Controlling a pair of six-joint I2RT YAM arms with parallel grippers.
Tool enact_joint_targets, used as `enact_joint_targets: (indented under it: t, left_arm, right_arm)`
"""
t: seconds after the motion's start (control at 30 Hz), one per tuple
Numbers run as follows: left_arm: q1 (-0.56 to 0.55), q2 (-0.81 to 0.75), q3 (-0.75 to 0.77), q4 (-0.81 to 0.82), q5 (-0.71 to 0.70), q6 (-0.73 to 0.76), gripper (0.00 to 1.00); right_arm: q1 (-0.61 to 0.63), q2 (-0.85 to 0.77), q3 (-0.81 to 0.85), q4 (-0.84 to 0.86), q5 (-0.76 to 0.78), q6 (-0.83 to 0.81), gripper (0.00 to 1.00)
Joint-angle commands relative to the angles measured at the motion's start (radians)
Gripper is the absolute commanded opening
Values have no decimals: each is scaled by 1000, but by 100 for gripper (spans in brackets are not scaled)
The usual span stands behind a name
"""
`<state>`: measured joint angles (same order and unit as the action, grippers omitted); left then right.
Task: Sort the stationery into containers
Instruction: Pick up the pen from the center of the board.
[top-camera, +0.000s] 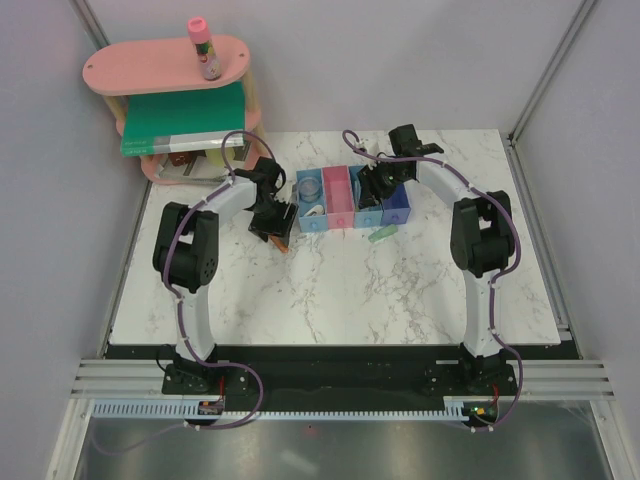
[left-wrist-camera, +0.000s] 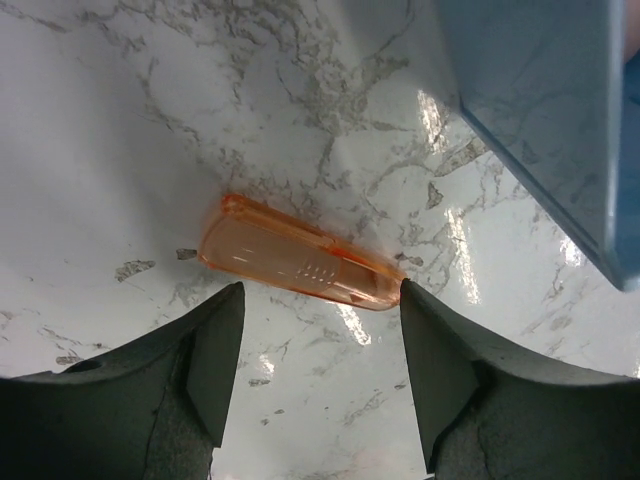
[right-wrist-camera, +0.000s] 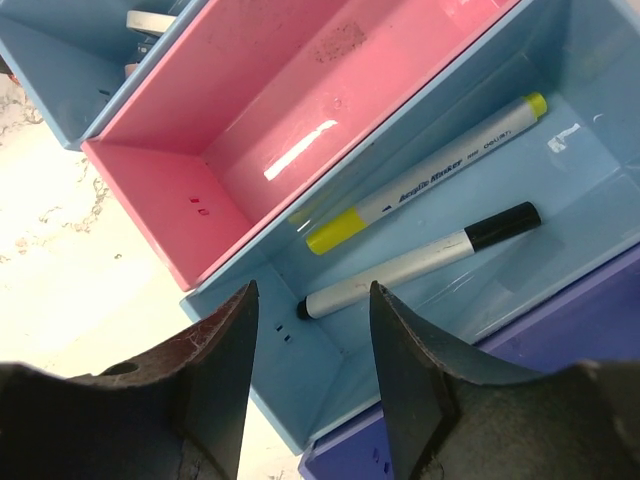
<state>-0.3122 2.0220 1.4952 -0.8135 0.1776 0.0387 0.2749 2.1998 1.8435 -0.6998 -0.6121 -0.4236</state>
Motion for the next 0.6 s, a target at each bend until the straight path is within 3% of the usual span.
enact_joint_targets:
  t: [0.0,0.43,0.57]
  left_arm:
    - [-24,32,43,-3,-78,-22,70]
    - [-74,83,76,5,-136,-10,69]
    - [-77,90,66,8,-139,1,49]
  right_arm:
    - [3,-72,-9,-3,-14,-21,56]
    - [4,-106,-38,2,-29,-30,56]
    - [7,-120,-53,9,-31,-29,56]
